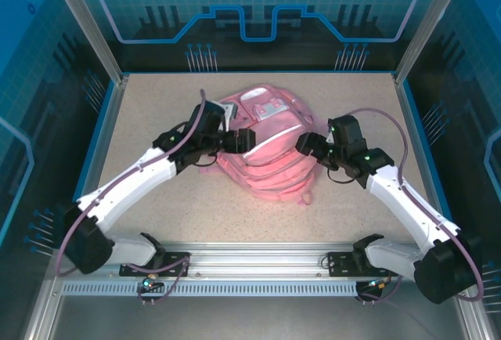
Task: Pack the student bag
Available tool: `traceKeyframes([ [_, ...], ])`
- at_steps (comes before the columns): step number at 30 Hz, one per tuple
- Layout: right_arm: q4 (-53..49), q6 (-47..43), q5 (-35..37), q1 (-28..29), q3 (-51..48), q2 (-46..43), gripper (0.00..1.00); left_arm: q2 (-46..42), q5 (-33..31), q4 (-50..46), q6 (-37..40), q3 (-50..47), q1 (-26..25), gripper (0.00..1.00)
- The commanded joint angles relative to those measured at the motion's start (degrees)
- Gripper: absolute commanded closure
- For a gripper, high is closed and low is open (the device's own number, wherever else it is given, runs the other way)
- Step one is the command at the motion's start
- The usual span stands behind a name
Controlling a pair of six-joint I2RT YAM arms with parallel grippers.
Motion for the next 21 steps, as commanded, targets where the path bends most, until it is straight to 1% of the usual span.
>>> traceKeyframes([
  [1,0.4,-5.2,1.2,1.1,3.2,0.9,0.19,-4.3,1.8,4.5,5.1,-8.1,-0.1,0.23],
  [3,1.3,-6.1,1.0,1.4,3.8,1.7,0.17,-6.5,3.5,6.8,5.8,-13.2,-0.1,0.22],
  [5,1.6,-6.8,0.5,1.4,4.7,2.7,0.16,-7.8,5.9,11.7,6.1,-17.9,-0.1,0.22],
  [7,2.0,-7.1,-0.3,1.4,5.6,3.7,0.13,-7.8,7.1,15.4,6.3,-20.4,-0.1,0.22],
  [8,2.5,-7.0,-0.5,1.4,5.7,4.3,0.09,-7.4,7.1,16.6,6.6,-21.1,-0.1,0.22],
  [13,3.7,-7.0,-1.6,1.4,5.5,5.3,0.03,-3.2,6.6,21.9,9.3,-21.2,-0.1,0.24],
  [17,3.5,-7.6,-1.9,-0.2,5.2,5.6,0.0,0.5,7.9,23.6,11.2,-19.9,-0.1,0.31],
  [19,3.2,-7.7,-4.4,-1.6,6.0,6.3,0.0,1.2,9.0,23.5,12.0,-19.6,-0.1,0.36],
  [21,2.7,-8.5,-5.6,-1.9,6.6,6.5,0.0,1.4,11.2,24.2,12.9,-20.2,-0.2,0.38],
])
